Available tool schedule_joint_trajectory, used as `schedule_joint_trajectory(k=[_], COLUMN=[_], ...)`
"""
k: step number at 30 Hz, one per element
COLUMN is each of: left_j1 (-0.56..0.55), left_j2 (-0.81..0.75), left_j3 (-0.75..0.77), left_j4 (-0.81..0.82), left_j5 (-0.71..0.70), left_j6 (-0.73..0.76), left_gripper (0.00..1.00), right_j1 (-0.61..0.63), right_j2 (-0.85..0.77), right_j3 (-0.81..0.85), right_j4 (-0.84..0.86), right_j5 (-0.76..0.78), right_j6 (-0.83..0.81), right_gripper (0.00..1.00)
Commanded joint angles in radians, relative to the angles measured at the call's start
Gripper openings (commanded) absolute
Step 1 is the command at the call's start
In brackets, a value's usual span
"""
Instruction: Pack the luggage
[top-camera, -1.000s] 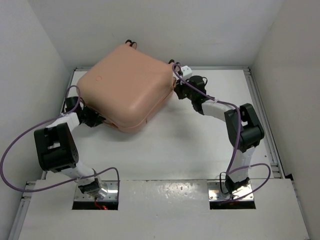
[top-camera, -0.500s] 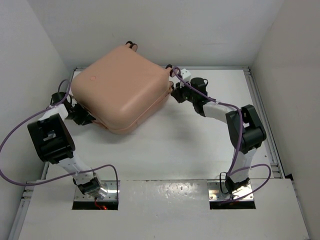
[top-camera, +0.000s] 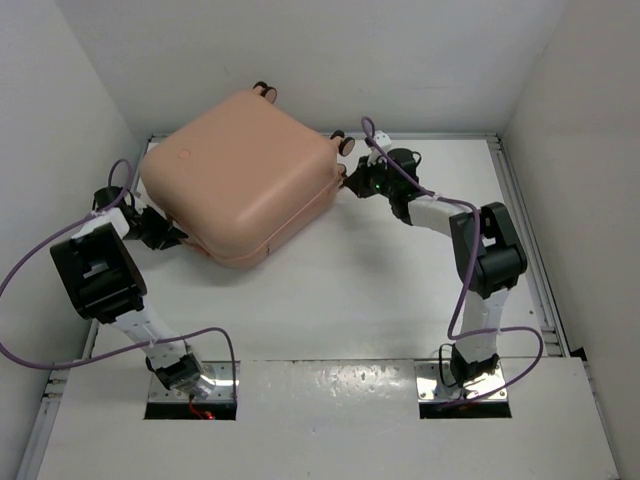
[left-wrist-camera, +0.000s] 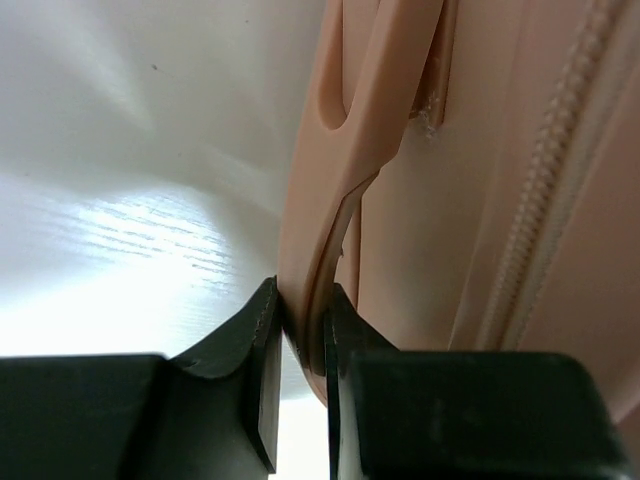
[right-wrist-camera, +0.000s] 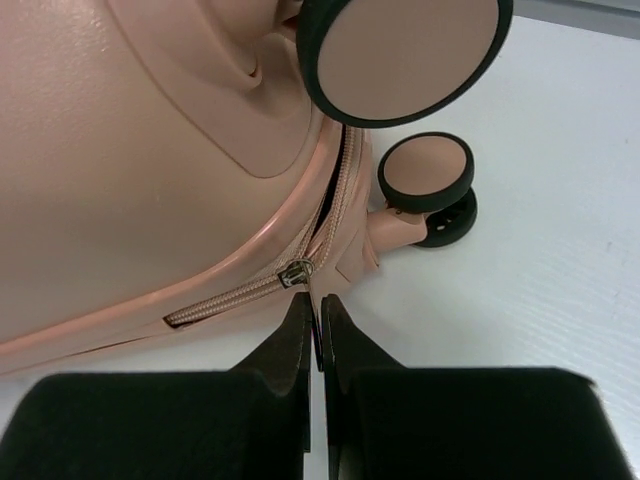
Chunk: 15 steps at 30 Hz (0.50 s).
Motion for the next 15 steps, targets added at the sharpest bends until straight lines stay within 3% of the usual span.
schedule_joint_trajectory(k=[1, 15], left_j1=[0.122, 0.122], left_j2=[-0.007, 0.022], left_j3=[-0.012, 0.029], left_j4=[0.075, 0.046], left_j5=[-0.081, -0.179], left_j6=[0.029, 0.159], left_gripper=[0.00, 0.00], right_j1=[-0.137, -0.220], right_j2=[0.024, 0.199], right_j3=[0.037, 0.252], right_j4=[0.114, 0.106], right_j5=[0.273, 0.204], right_j6=[0.049, 0.046], right_gripper=[0.00, 0.00])
